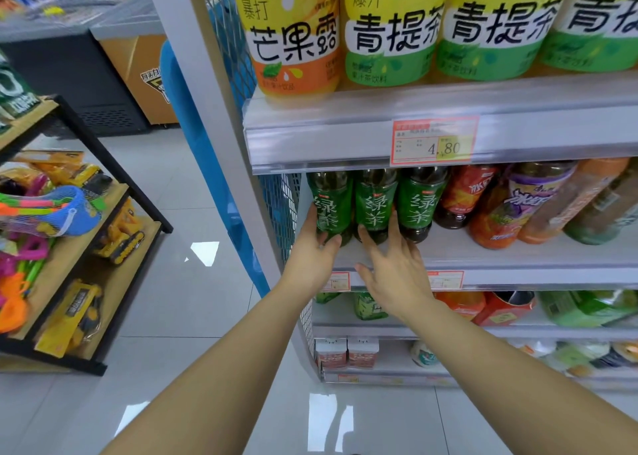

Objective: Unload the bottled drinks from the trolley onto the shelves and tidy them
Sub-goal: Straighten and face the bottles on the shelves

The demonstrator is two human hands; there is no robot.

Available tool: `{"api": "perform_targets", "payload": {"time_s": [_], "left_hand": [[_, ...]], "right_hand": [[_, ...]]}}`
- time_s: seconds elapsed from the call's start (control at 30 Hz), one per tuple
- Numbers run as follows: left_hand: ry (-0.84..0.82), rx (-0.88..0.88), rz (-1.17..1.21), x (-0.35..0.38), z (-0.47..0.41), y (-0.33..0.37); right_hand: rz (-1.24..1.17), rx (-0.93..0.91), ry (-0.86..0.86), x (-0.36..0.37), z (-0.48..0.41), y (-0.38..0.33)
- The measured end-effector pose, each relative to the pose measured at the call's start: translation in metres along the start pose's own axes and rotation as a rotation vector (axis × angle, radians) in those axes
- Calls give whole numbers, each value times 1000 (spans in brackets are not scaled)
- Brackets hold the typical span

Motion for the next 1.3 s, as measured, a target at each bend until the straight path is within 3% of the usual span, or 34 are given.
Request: {"api": "perform_targets", "payload": {"time_s": [0.13, 0.23, 0.37, 0.47, 0.6, 0.9, 1.1, 1.2, 1.3], "left_hand": [[28, -6, -29, -1, -2, 5], [136, -6, -62, -4, -10, 1], [182, -13, -145, 3, -29, -12], [243, 8, -166, 10, -36, -17], [307, 27, -145, 14, -41, -21], [413, 26, -111, 21, -42, -27], [450, 12, -140, 26, -34, -23], [423, 80, -61, 26, -20, -24], [406, 200, -132, 28, 11, -34]], "right_hand": [[-75, -14, -54, -12, 0, -1], [-248, 23, 177, -30, 4, 10], [-576, 439, 420, -45, -1, 39], [-771, 583, 351, -41, -16, 53], [-782, 571, 215, -30, -25, 59], [-700, 574, 302, -19, -27, 58], [-658, 541, 240, -22, -25, 58], [-671, 472, 278, -34, -7, 49], [-598, 361, 253, -40, 32, 39]]}}
Point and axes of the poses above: each hand's wrist, its own z-axis away from the middle knuckle, its own x-axis out of the palm, y = z × x, the point moved 2 cm from there along -z, towards the middle knuckle, and after that the axes turned 7 degrees about y, right-handed, at the moved point
